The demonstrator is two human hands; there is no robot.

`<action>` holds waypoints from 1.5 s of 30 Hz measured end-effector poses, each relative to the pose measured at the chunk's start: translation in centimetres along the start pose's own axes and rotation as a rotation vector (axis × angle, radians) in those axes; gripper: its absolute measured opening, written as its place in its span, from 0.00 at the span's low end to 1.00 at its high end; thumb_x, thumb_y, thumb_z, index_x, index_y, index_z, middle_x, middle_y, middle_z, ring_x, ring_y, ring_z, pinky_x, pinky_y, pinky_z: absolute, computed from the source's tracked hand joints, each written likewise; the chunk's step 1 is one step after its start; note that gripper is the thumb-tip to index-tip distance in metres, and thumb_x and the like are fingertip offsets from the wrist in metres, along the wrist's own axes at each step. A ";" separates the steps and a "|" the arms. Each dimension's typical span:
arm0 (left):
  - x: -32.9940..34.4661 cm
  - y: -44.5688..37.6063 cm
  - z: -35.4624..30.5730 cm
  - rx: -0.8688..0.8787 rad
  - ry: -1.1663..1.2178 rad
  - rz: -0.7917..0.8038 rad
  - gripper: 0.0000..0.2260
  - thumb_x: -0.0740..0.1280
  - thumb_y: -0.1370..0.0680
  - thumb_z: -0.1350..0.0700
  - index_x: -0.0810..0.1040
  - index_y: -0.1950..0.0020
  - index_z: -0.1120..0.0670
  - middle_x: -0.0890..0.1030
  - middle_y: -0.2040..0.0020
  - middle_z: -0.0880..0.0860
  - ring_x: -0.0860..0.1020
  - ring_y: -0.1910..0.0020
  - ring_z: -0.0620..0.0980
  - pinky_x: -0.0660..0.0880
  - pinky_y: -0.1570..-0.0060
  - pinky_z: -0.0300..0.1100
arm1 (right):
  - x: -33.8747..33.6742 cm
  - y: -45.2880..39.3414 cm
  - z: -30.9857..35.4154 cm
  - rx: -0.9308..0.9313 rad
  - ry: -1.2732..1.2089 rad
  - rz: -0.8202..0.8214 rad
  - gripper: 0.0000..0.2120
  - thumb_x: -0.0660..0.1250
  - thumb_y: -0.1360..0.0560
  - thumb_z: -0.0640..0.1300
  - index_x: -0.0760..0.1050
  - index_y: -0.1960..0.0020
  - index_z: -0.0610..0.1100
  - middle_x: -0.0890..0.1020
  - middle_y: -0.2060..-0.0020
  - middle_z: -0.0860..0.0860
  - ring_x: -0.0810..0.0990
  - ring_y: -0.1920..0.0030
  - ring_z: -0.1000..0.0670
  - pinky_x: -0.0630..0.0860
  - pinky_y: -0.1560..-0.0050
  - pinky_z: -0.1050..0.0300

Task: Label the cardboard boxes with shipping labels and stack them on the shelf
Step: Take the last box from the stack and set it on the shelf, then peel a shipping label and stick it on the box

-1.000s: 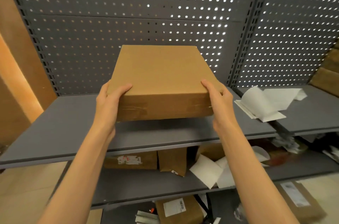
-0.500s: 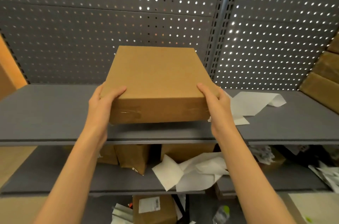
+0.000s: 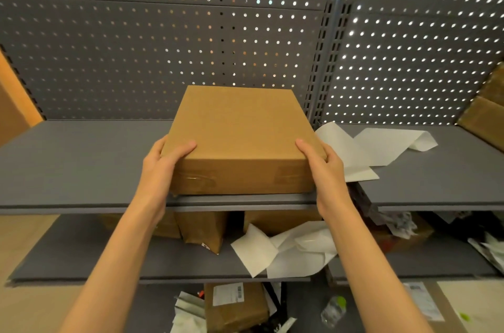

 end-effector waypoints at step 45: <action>8.2 1.4 -5.3 0.827 -0.972 0.020 0.13 0.65 0.23 0.52 0.78 0.43 0.56 0.81 0.48 0.54 0.76 0.50 0.55 0.65 0.55 0.43 | -5.1 -1.0 3.1 -0.416 0.575 -0.181 0.13 0.65 0.23 0.42 0.76 0.39 0.48 0.79 0.45 0.56 0.76 0.41 0.56 0.71 0.43 0.64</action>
Point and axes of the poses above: each hand's wrist, its own y-axis away from the middle knuckle, its own x-axis out of the palm, z = x × y, the point moved 2 cm from there along -y, towards the middle knuckle
